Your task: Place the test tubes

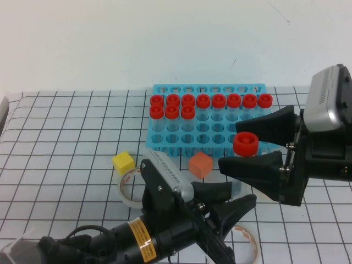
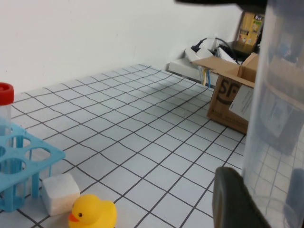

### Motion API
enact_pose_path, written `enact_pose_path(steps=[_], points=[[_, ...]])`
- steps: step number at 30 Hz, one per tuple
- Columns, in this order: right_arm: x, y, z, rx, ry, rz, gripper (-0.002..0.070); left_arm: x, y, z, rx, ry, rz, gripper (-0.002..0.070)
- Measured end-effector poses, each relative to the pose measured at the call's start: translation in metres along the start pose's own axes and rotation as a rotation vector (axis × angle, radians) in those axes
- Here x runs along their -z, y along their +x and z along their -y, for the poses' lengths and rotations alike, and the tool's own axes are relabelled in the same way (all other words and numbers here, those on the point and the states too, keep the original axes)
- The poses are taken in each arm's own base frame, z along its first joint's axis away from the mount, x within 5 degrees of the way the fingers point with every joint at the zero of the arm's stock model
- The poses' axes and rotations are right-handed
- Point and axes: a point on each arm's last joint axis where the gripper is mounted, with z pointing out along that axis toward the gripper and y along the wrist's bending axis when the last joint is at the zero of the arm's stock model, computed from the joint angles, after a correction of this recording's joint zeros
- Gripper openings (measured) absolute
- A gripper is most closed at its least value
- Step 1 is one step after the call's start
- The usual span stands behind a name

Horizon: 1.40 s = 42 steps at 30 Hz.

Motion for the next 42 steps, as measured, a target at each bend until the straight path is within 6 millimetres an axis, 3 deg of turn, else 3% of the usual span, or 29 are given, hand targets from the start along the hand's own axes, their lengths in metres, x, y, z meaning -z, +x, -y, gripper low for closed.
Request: enact_pose_path(steps=[6,17,19,22,25,35,37,42], points=[[0.0,0.002,0.007,0.001,0.072,-0.021,0.0635,0.0,-0.001,0.001,-0.002,0.007,0.007,0.0209],[0.0,-0.001,-0.003,0.002,-0.031,0.007,0.0631,0.0,-0.001,0.001,-0.004,0.007,0.007,0.0209],[0.0,-0.001,-0.003,0.002,-0.033,0.008,0.0605,0.0,-0.001,0.001,-0.004,0.008,0.006,0.0209],[0.0,-0.001,-0.003,0.002,-0.035,0.008,0.0493,0.0,-0.001,0.001,-0.004,0.008,0.006,0.0209],[0.0,-0.001,-0.003,0.002,-0.033,0.007,0.0286,0.0,-0.001,0.001,-0.009,0.013,0.005,0.0209],[0.0,-0.001,-0.003,0.002,-0.031,0.007,0.0272,0.001,-0.001,-0.001,-0.036,0.014,0.005,0.0212],[0.0,-0.001,-0.002,0.002,-0.027,0.006,0.0272,0.002,-0.002,-0.005,-0.051,0.014,0.0,0.0247],[0.0,0.0,0.0,0.002,0.0,-0.002,0.0272,0.013,-0.008,-0.026,-0.033,-0.003,-0.016,0.0417]])
